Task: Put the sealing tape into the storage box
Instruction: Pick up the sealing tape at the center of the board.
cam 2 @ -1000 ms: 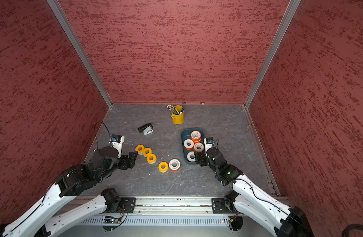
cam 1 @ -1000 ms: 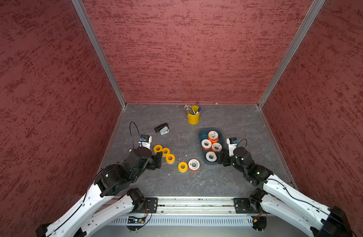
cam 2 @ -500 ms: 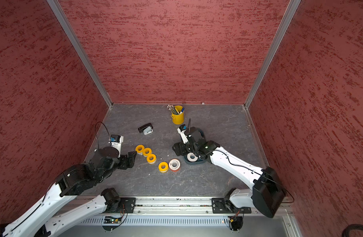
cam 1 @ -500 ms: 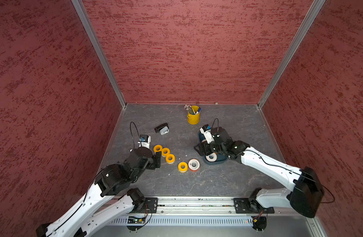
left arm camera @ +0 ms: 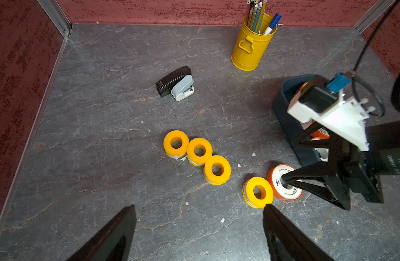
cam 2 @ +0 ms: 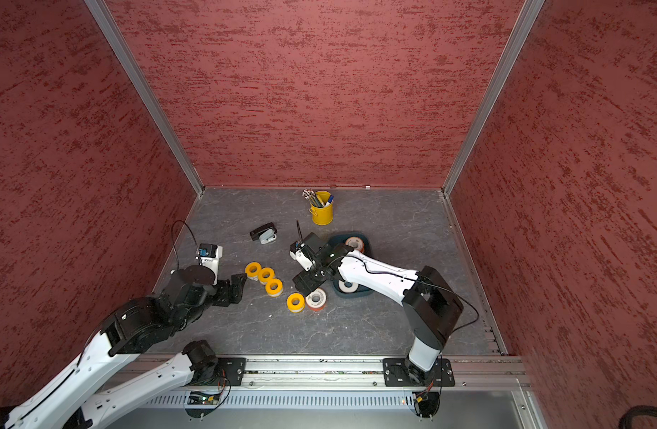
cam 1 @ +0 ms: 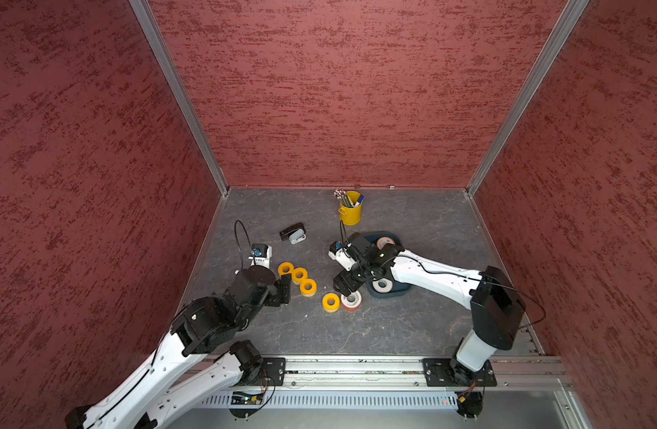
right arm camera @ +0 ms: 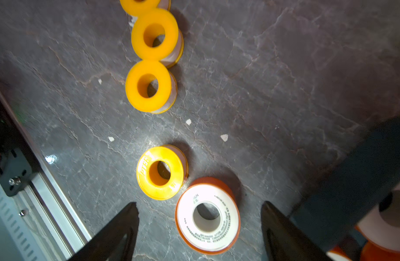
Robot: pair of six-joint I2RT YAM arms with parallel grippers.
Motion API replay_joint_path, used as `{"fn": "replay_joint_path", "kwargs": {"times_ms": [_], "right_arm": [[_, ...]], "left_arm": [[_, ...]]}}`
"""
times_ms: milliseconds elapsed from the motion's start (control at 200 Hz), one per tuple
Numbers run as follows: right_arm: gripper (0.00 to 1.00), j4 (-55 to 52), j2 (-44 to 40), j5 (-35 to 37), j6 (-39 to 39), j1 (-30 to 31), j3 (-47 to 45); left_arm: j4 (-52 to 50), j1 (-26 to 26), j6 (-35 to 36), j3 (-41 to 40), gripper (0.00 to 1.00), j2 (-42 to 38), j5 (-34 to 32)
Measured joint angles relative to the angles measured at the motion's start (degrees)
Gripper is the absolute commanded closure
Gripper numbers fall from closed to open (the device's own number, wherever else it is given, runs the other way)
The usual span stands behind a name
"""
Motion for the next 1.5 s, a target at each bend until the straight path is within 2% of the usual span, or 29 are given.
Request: {"fn": "replay_joint_path", "kwargs": {"times_ms": [616,1358,1503], "right_arm": [[0.11,-8.7,8.9,5.7,-9.0,2.9,4.9],[0.13,-12.1,13.3,7.6,-10.3,4.3,6.4],[0.16,-12.2,14.2,7.6,-10.2,5.0,6.4]], "left_arm": [[0.0,0.8,0.0,0.0,0.09,1.0,0.3],[0.0,1.0,0.0,0.0,0.09,1.5,0.5],[0.0,1.0,0.0,0.0,0.09,1.5,0.6]]}}
